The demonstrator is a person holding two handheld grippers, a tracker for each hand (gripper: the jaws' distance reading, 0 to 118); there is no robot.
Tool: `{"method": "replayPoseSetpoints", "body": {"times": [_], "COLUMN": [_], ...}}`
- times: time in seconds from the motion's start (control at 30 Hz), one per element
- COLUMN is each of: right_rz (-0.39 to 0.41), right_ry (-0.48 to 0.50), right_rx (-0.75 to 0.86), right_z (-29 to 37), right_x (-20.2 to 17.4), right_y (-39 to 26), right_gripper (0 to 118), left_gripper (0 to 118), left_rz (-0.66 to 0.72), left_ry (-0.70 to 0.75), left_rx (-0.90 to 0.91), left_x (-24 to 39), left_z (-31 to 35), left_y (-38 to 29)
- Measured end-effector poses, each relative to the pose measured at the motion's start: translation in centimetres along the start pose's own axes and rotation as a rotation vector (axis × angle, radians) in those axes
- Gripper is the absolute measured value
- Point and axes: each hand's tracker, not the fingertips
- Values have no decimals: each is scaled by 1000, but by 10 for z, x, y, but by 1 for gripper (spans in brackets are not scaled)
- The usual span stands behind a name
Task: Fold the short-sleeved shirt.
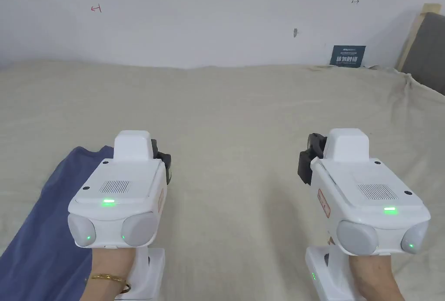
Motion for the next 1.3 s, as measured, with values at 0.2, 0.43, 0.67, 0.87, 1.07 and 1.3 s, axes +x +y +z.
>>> {"method": "replayPoseSetpoints", "body": {"times": [0.2,0.43,0.67,0.87,1.07,1.3], "right_rz": [39,763,1708,934,-220,-213], "right_ry": [67,-127,-42,81,29,-43], "right_rx": [9,63,296,-49,-103,-31], "right_z": [-11,-28,-26,-22,-22,-1], "right_x": [-20,-76,-61,-39,21,13], "right_y": [8,17,-11,34,44,22], "right_gripper": [0,0,0,0,0,0], "left_gripper": [0,0,0,0,0,0], "left_rz": [25,-623,-1888,-935,373,230], "left_ry": [55,249,85,-45,-27,37], "left_rx": [20,31,299,84,-14,-21], "left_x": [-21,-22,6,26,-41,-28], "left_z": [11,14,-3,5,-10,-5], "left_y": [6,12,-41,10,48,20]}}
